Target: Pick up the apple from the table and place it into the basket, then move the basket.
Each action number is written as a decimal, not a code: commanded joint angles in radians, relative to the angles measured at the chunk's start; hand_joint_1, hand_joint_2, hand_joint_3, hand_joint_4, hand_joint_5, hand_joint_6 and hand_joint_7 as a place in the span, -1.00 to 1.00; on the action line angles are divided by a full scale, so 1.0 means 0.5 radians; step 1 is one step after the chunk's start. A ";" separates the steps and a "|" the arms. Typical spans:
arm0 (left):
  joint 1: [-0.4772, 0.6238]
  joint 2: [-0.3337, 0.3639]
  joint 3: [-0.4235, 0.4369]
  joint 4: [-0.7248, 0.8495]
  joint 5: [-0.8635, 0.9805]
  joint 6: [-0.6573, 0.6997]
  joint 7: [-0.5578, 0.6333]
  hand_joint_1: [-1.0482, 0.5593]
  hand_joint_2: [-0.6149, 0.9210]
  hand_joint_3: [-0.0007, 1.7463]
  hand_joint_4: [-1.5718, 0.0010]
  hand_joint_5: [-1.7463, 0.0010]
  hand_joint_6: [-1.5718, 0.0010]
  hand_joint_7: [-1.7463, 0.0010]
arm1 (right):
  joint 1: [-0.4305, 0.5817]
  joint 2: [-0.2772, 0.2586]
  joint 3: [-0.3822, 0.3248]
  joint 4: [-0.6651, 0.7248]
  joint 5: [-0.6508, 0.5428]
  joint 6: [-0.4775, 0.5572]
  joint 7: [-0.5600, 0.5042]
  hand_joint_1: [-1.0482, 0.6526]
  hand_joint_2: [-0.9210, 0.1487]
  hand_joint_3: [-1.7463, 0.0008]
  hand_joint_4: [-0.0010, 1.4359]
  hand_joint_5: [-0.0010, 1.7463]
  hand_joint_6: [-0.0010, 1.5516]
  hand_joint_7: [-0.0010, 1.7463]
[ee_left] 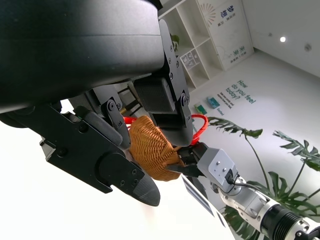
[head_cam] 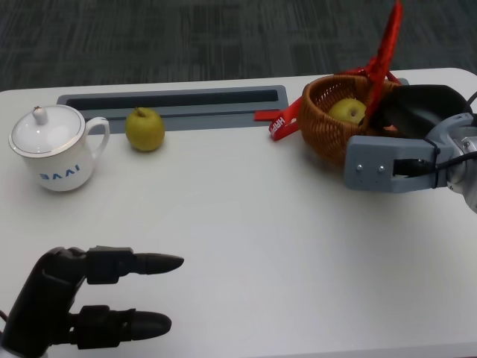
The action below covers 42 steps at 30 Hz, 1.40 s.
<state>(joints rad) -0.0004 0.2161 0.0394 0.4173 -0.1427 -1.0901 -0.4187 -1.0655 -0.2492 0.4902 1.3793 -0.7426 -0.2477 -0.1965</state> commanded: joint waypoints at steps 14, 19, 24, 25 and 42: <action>0.169 0.116 0.015 -0.192 -0.064 0.017 -0.001 -0.23 0.72 -1.00 -0.43 1.00 -0.33 1.00 | -0.077 -0.097 -0.190 0.033 0.135 0.369 0.109 -0.28 -1.00 0.83 0.37 -0.94 0.16 -0.98; 0.198 0.124 0.011 -0.208 -0.080 0.011 0.000 -0.23 0.72 -1.00 -0.43 1.00 -0.33 1.00 | -0.043 -0.184 -0.219 0.025 0.147 0.295 0.066 -0.26 -1.00 0.82 0.30 -0.91 0.11 -0.96; 0.218 0.124 0.013 -0.213 -0.089 0.000 0.001 -0.23 0.71 -1.00 -0.43 1.00 -0.34 0.99 | -0.004 -0.215 -0.313 0.023 0.226 0.284 0.097 -0.21 -1.00 0.84 0.46 -0.89 0.22 -0.95; 0.223 0.125 0.015 -0.216 -0.087 -0.003 0.003 -0.24 0.72 -1.00 -0.44 1.00 -0.35 0.99 | 0.001 -0.215 -0.319 0.023 0.228 0.282 0.095 -0.21 -1.00 0.84 0.48 -0.90 0.23 -0.96; 0.284 0.118 -0.007 -0.300 -0.064 0.035 0.012 -0.23 0.70 -1.00 -0.45 1.00 -0.36 0.99 | -0.023 -0.141 -0.259 0.022 0.201 0.210 0.540 -0.97 -0.95 0.99 -0.20 -1.00 -0.43 -1.00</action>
<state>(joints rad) 0.1321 0.2631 0.0349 0.2830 -0.1719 -1.0810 -0.4180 -1.0688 -0.3215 0.3786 1.3936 -0.6662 -0.1483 0.0350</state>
